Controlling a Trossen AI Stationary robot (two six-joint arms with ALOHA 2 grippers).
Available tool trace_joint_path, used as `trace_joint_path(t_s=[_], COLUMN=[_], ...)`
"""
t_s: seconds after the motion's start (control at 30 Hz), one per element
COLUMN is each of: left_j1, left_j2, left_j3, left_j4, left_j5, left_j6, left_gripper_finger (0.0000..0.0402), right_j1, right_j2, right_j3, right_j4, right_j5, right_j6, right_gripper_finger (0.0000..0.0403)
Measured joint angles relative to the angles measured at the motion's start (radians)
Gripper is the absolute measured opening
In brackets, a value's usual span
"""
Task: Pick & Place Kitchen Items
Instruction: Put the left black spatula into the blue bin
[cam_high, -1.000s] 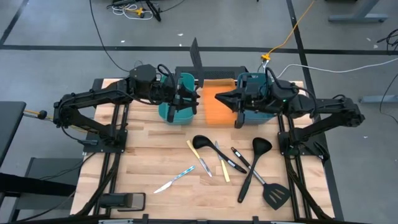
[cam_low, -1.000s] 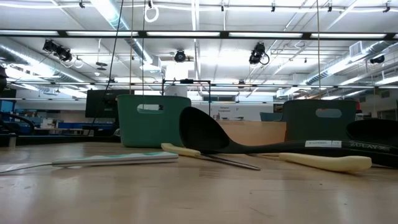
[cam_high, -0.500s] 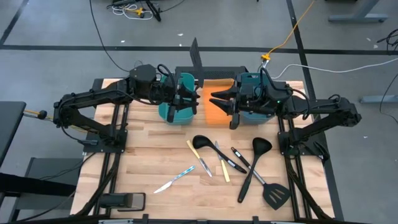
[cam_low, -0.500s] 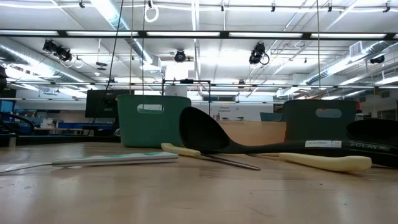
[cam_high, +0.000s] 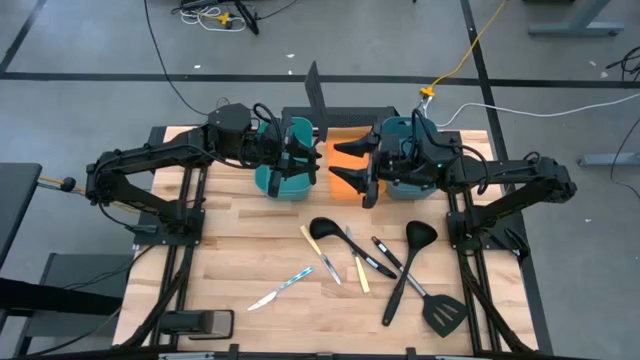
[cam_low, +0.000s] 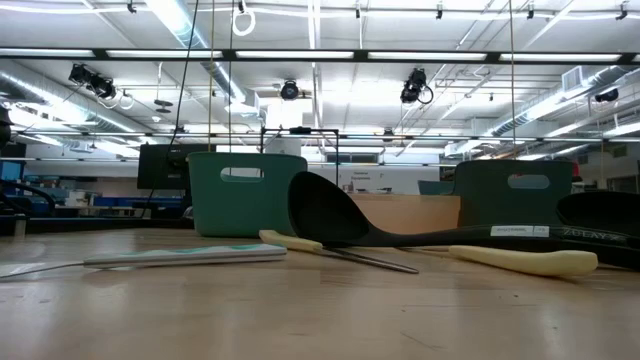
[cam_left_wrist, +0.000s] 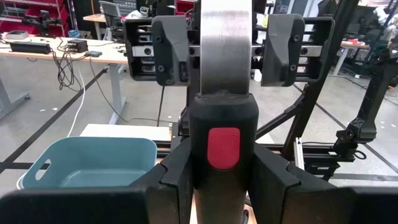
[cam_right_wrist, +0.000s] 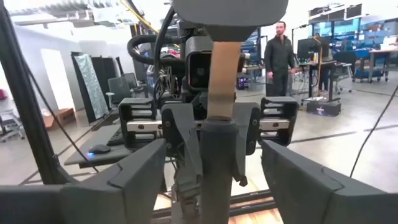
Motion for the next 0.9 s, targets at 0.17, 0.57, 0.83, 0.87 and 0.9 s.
trace_joint_path(t_s=[0.17, 0.57, 0.83, 0.87, 0.9], left_j1=[0.0, 0.0, 0.0, 0.0, 0.0], left_j2=[0.0, 0.0, 0.0, 0.0, 0.0], left_j3=[0.0, 0.0, 0.0, 0.0, 0.0], left_j4=[0.0, 0.0, 0.0, 0.0, 0.0], left_j5=[0.0, 0.0, 0.0, 0.0, 0.0], left_j6=[0.0, 0.002, 0.001, 0.001, 0.001], left_gripper_finger=[0.0119, 0.0119, 0.0119, 0.0119, 0.0119], right_j1=[-0.001, -0.033, -0.056, -0.057, -0.057], right_j2=[0.004, 0.01, 0.026, 0.027, 0.027], right_j3=[0.0, 0.0, 0.0, 0.0, 0.0], right_j4=[-0.001, 0.051, 0.083, 0.081, 0.082], right_j5=[0.024, 0.012, -0.021, -0.022, -0.022], right_j6=[0.018, 0.018, 0.021, 0.027, 0.028], right_gripper_finger=[0.0288, 0.0289, 0.0289, 0.0289, 0.0288])
